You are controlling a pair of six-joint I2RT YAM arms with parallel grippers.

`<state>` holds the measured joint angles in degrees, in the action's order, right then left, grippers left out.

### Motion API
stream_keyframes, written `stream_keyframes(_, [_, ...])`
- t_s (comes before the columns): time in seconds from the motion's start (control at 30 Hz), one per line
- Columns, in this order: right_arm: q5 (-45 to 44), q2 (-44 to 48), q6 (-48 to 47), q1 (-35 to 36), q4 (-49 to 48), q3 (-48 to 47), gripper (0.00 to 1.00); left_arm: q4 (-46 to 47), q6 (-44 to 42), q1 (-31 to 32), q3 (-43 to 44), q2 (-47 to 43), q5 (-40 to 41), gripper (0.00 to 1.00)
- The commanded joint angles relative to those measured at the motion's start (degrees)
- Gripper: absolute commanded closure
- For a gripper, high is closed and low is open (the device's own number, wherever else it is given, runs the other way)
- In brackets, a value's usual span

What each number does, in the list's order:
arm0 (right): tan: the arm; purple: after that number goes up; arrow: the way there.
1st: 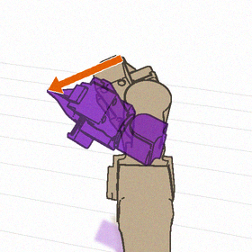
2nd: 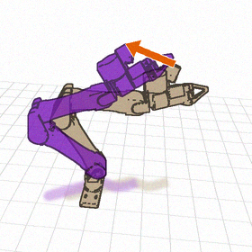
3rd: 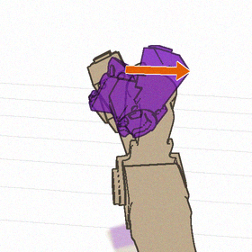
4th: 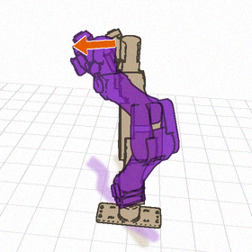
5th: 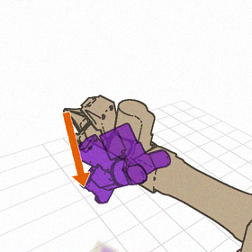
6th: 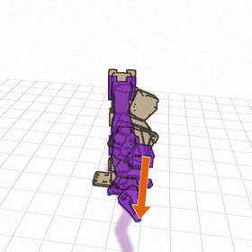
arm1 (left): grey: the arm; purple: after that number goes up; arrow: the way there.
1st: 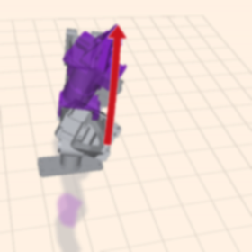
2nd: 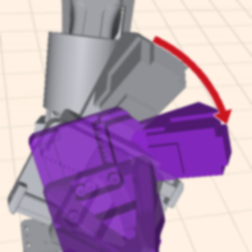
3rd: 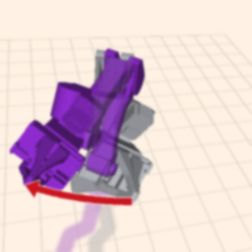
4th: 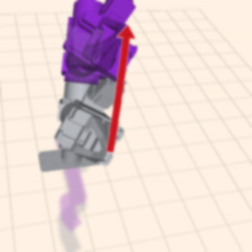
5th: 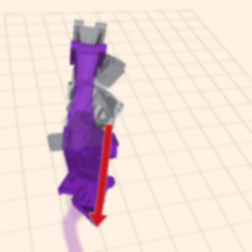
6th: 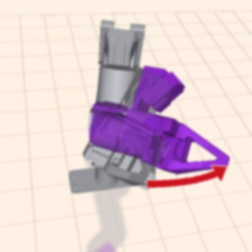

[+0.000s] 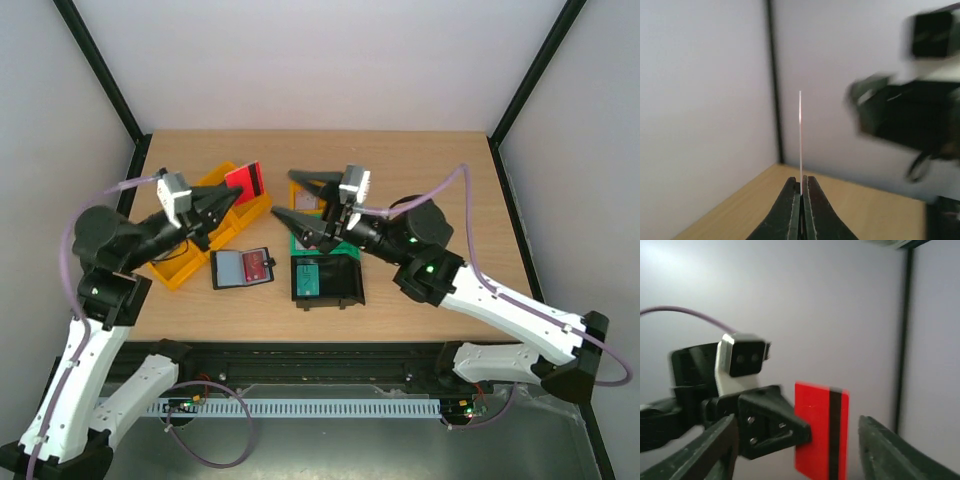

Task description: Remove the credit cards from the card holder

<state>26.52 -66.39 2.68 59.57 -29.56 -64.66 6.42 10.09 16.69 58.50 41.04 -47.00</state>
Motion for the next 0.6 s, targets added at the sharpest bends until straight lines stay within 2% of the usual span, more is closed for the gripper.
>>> stream_keyframes(0.0, [-18.38, 5.13, -2.48, -2.97, 9.86, -0.96, 0.24, -25.92, -23.14, -0.58, 2.64, 5.06, 29.80, 0.98])
stream_keyframes(0.07, [-22.82, 5.74, -2.06, -5.07, 16.27, -1.88, 0.06, -31.57, -32.29, -0.59, 3.37, 8.82, 40.87, 0.98])
stream_keyframes(0.1, [-24.32, 6.08, -2.03, -5.82, 19.51, -1.89, 0.00, -33.61, -35.86, -0.92, 3.75, 10.77, 45.48, 0.98])
stream_keyframes(0.17, [-26.27, 7.19, -2.03, -6.93, 21.82, -1.04, 0.01, -37.22, -42.05, -2.19, 5.05, 15.90, 52.88, 0.98])
stream_keyframes(0.23, [-26.55, 8.73, -2.08, -7.51, 21.54, 0.98, 0.01, -39.46, -45.41, -4.61, 7.08, 21.42, 56.72, 0.98])
stream_keyframes(0.33, [-25.97, 10.78, -2.19, -7.84, 20.05, 3.99, 0.01, -39.76, -49.27, -7.85, 9.02, 28.13, 59.22, 0.98])
stream_keyframes(0.43, [-25.31, 12.03, -2.60, -7.89, 19.58, 5.61, 0.01, -40.39, -51.74, -8.13, 10.01, 35.21, 59.92, 0.98])
stream_keyframes(0.57, [-24.55, 12.96, -3.89, -7.93, 21.06, 5.86, 0.01, -43.95, -48.05, -10.16, 15.25, 45.15, 56.41, 0.98])
